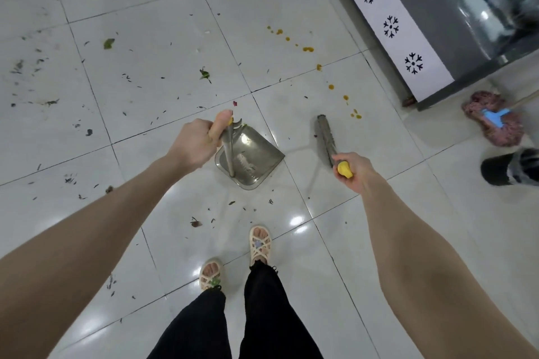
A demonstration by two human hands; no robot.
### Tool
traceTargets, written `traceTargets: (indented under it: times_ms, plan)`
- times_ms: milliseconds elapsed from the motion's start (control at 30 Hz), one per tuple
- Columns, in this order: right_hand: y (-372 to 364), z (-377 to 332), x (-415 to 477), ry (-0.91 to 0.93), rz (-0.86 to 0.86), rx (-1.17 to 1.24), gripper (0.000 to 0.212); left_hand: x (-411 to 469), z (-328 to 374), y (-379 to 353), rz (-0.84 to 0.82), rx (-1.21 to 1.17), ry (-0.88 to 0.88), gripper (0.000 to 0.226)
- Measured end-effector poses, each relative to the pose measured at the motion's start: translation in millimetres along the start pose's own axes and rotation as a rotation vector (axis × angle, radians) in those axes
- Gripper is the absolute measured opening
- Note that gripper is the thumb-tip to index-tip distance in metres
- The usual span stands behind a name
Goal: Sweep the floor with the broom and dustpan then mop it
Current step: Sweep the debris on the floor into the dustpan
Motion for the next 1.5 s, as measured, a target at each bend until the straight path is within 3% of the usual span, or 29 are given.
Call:
traceTargets:
  times_ms: [167,367,533,867,1233,1400,1500]
  plan:
    - [-11.1,-23.6,33.7,-0.022,-0.054,-0.068,0.015,20.2,12.9,-4.7,0.038,-0.002,0.021,0.08]
    - [-42.7,-15.5,40.1,-0.088,-0.161,-0.196,0.018,24.4,9.5,1.8,0.065,-0.035,0.066,0.072]
    - [-77.1,2.9,18.0,-0.109,-0.239,-0.207,0.023,16.1,-10.4,14.6,0.091,-0.055,0.099,0.071]
    - [-134.2,62.9,-64.7,-0.164,-0.397,-0.252,0.013,-26.6,-75.1,48.6,0.115,-0.105,0.14,0.064]
    - [-103.3,36.5,-74.7,-0.062,-0.297,-0.235,0.009,-52.1,-118.4,64.1,0.116,-0.134,0.148,0.067]
    - [-109.7,53.7,-61.3,-0.03,-0.222,-0.256,0.012,-54.6,-135.6,71.7,0.137,-0.165,0.17,0.063]
    - [-128.9,76.3,-69.0,-0.073,-0.263,-0.255,0.009,-55.4,-142.0,75.6,0.151,-0.19,0.166,0.062]
Point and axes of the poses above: each hand's wrist, its own x-axis towards the middle knuckle, its own y-axis out of the back of the hand, z = x × y, the point moved 10 cm from there along x, towards the middle knuckle, and after that the axes turned 13 degrees about y, right-handed, at the moved point
